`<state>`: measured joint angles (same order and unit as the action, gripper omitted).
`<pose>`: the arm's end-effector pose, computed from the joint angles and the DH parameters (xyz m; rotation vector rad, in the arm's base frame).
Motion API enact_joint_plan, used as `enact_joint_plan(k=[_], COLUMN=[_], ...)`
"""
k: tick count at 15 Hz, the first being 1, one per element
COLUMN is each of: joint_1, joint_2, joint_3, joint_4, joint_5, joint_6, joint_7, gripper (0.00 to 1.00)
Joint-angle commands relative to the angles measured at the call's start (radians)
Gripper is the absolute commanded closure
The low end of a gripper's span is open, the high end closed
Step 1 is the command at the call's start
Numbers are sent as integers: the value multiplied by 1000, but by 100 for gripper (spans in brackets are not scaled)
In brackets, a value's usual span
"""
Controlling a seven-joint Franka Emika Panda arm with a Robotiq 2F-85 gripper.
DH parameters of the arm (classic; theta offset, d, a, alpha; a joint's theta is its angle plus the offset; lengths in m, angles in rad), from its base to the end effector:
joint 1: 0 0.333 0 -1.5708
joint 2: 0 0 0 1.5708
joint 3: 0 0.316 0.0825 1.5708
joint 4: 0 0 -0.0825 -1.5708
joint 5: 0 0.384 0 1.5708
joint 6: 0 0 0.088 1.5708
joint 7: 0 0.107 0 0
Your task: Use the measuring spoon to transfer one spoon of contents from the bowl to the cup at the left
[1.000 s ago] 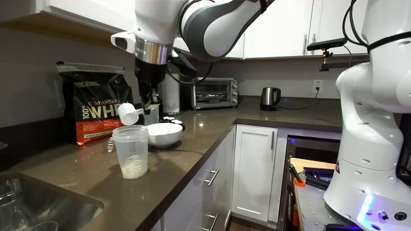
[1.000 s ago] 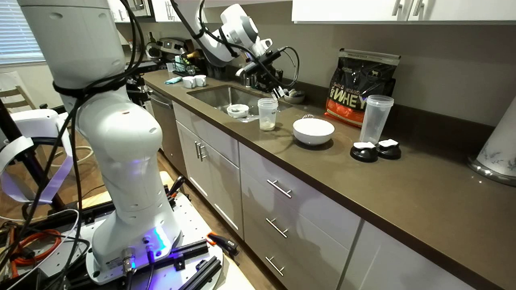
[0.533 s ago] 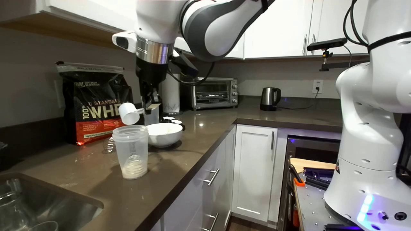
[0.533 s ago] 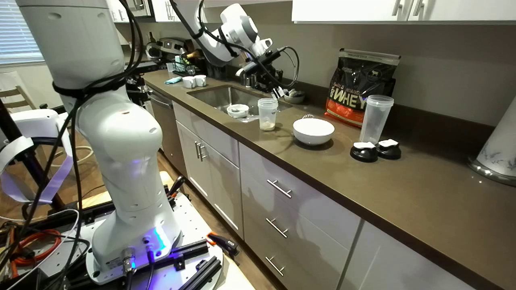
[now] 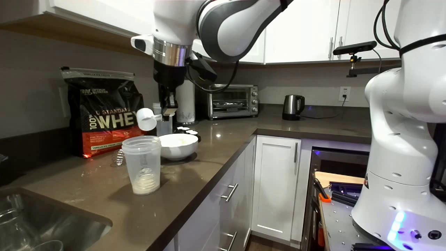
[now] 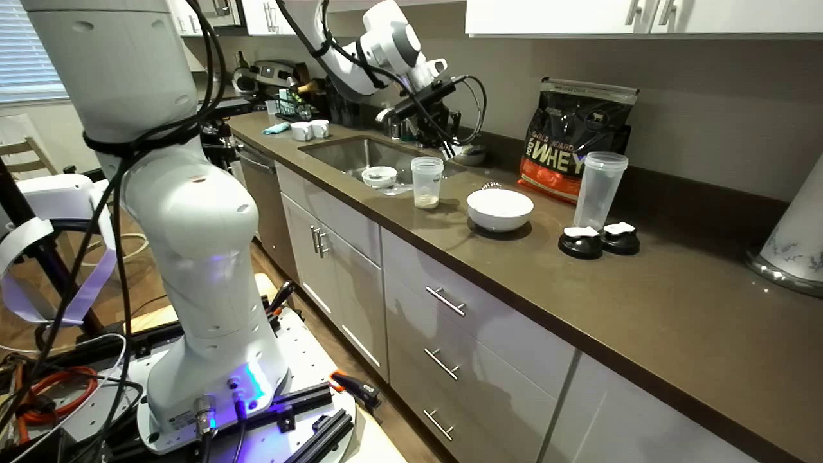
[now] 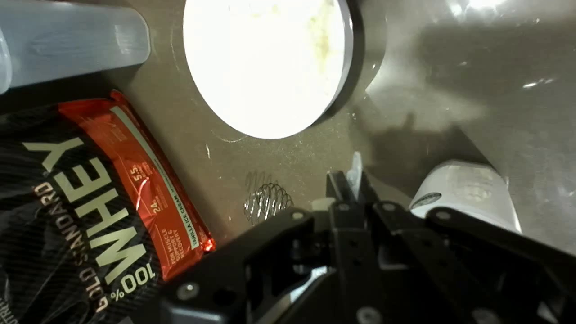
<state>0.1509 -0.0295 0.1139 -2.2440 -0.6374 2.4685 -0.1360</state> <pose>0.5224 0.1432 0.4049 2.4343 1.1117 0.3714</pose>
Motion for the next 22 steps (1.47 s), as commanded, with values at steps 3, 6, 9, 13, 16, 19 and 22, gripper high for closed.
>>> enact_joint_plan(k=[3, 6, 9, 13, 16, 19, 22], joint_1=[-37, -58, -74, -87, -91, -97, -102], joint_2=[-9, 7, 32, 83, 138, 197, 252], joint_3=[-23, -42, -57, -71, -83, -96, -110], joint_4=[15, 32, 52, 83, 114, 154, 200], joint_5=[65, 48, 50, 48, 49, 66, 95], joint_6=[-50, -98, -168, -229, -242, -252, -271], joint_7=[-17, -3, -4, 8, 13, 1, -16], gripper=[99, 99, 99, 99, 99, 99, 99])
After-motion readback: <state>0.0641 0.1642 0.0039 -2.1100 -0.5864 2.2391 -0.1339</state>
